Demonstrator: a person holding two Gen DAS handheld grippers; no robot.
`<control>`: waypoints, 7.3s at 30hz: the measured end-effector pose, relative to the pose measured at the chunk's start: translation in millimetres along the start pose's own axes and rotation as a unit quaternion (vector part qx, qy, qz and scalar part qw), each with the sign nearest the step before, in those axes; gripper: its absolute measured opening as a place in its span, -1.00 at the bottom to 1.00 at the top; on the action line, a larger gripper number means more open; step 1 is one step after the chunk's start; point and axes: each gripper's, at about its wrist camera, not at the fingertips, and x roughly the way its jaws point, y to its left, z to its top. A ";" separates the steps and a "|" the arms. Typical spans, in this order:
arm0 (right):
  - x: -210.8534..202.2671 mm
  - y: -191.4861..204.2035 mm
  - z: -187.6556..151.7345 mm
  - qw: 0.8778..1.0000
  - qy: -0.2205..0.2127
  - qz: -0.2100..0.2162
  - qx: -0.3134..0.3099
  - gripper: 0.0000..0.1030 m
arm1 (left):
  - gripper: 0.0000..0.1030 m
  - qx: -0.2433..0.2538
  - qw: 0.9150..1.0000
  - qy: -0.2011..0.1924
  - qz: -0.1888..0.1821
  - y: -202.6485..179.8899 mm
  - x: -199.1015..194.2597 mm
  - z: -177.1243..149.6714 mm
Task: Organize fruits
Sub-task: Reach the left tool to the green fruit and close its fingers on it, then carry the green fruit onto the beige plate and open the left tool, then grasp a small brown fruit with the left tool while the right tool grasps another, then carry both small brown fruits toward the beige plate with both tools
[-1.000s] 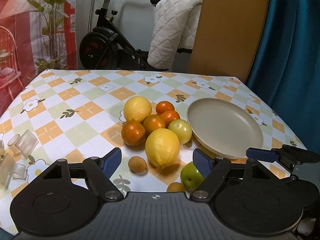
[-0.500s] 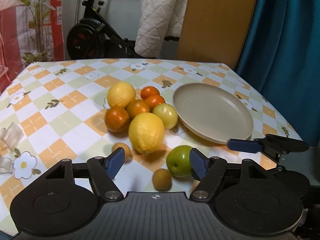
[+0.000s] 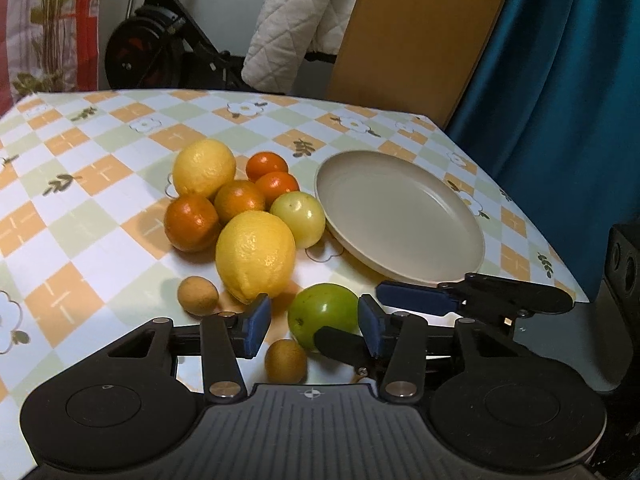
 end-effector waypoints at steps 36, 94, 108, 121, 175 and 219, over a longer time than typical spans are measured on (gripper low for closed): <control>-20.2 -33.9 19.7 0.997 -0.049 -0.044 0.046 -0.15 | -0.22 0.046 0.997 -0.017 -0.066 -44.1 20.3 42.6; 4.4 -54.0 60.2 0.992 -0.058 -0.102 0.041 -0.02 | 0.04 0.051 0.995 -0.066 0.057 -26.0 13.7 82.4; -9.9 -8.0 23.8 0.995 -0.043 -0.090 0.028 -0.03 | 0.06 0.012 0.991 -0.072 0.112 19.4 -38.8 33.4; 4.2 36.1 8.7 0.998 -0.006 -0.056 -0.028 -0.04 | 0.06 -0.039 0.987 -0.075 0.137 56.1 -56.0 6.3; 17.7 28.6 -5.3 0.997 0.029 -0.065 -0.033 -0.54 | -0.43 -0.035 0.998 -0.044 0.034 70.5 1.7 -8.6; 11.0 22.4 -6.4 0.996 0.015 -0.091 -0.021 -0.54 | -0.45 -0.007 0.996 -0.067 0.060 53.2 -23.3 -18.6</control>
